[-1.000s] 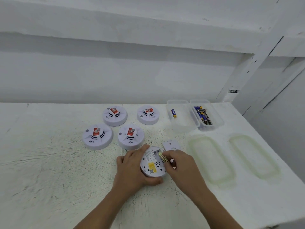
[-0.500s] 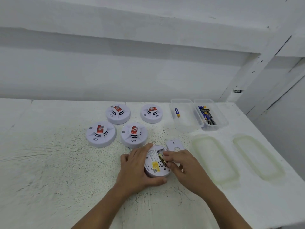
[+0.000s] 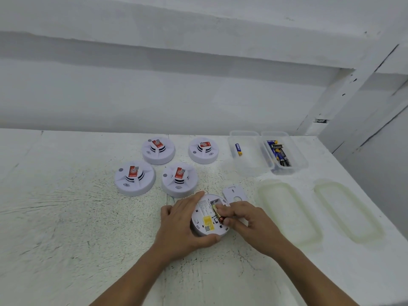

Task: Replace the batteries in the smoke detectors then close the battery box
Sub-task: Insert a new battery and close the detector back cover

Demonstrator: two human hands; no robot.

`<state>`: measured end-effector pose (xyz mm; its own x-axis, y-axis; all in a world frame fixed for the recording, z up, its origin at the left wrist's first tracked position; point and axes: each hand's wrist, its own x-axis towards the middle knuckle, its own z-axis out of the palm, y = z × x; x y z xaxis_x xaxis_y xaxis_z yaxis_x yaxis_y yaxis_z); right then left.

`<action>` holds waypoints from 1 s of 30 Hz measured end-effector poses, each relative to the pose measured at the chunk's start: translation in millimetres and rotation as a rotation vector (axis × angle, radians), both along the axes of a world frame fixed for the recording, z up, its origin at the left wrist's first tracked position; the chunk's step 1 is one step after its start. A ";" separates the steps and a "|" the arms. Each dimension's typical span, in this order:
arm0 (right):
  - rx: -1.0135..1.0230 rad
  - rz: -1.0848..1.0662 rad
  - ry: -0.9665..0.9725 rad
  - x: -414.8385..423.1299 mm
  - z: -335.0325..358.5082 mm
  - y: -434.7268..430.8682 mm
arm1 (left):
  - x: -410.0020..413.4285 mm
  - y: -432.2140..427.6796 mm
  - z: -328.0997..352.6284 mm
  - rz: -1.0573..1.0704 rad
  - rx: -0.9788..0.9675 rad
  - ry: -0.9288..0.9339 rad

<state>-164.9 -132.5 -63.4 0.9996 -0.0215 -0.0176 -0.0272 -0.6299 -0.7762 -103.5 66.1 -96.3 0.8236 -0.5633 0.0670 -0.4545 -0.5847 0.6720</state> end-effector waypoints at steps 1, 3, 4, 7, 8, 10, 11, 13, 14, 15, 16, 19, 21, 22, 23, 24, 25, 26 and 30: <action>-0.005 0.004 0.000 0.4 -0.6 -0.1 | 0.1 -0.1 -0.3 -0.001 0.004 0.000; -0.003 -0.002 0.008 1.2 -1.5 0.3 | 0.3 -0.2 -0.3 0.000 0.010 0.004; 0.001 -0.010 0.011 1.3 -1.4 0.7 | 0.4 -0.2 -0.2 0.004 0.008 0.007; 0.012 -0.032 0.003 1.1 -1.4 2.3 | 0.4 -0.5 -0.8 0.020 0.000 0.010; 0.012 -0.036 0.002 1.0 -1.5 3.0 | 0.5 -0.6 -1.2 0.023 0.001 0.008; 0.002 -0.045 0.003 1.0 -1.8 4.1 | 0.6 -1.0 -2.2 0.026 0.002 0.003; -0.004 -0.049 0.001 0.8 -1.6 4.6 | 0.6 -1.1 -2.3 0.026 0.003 0.003; -0.012 -0.050 -0.007 0.1 -1.4 5.4 | 0.2 -1.4 -1.8 0.027 0.006 0.005; -0.017 -0.050 -0.013 -0.3 -1.5 5.4 | 0.1 -1.5 -1.5 0.028 0.007 0.005; -0.021 -0.053 -0.017 -0.6 -2.0 5.5 | 0.1 -2.0 -1.3 0.030 0.006 0.005; -0.029 -0.055 -0.018 -0.9 -2.4 5.9 | -0.2 -2.1 -1.0 0.033 0.005 0.004; -0.086 -0.043 -0.025 0.8 -4.4 6.8 | -0.1 -3.2 -1.5 0.041 -0.001 0.004; -0.083 -0.038 -0.032 1.9 -6.0 6.2 | -0.2 -3.9 -1.9 0.044 -0.013 0.005; -0.078 -0.036 -0.036 2.5 -6.8 5.7 | -0.5 -3.9 -1.3 0.044 -0.017 0.004; -0.081 -0.030 -0.037 3.0 -7.9 4.9 | -0.4 -3.9 -0.9 0.044 -0.019 0.006; -0.089 -0.021 -0.037 3.6 -8.9 4.1 | -0.2 -3.7 -0.3 0.045 -0.019 0.007; -0.093 -0.010 -0.037 3.7 -10.8 3.4 | -0.1 -3.7 -0.7 0.046 -0.021 0.008; -0.092 -0.004 -0.037 3.7 -11.7 2.7 | 0.1 -3.4 -0.7 0.048 -0.022 0.008; -0.146 -0.015 -0.055 1.4 -14.7 3.0 | 0.2 -4.3 -2.3 0.057 -0.007 0.013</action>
<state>-163.5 -129.5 -78.1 0.9985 -0.0350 0.0416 0.0024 -0.7360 -0.6769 -103.3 61.8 -98.6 0.8550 -0.5151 0.0597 -0.4120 -0.6048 0.6816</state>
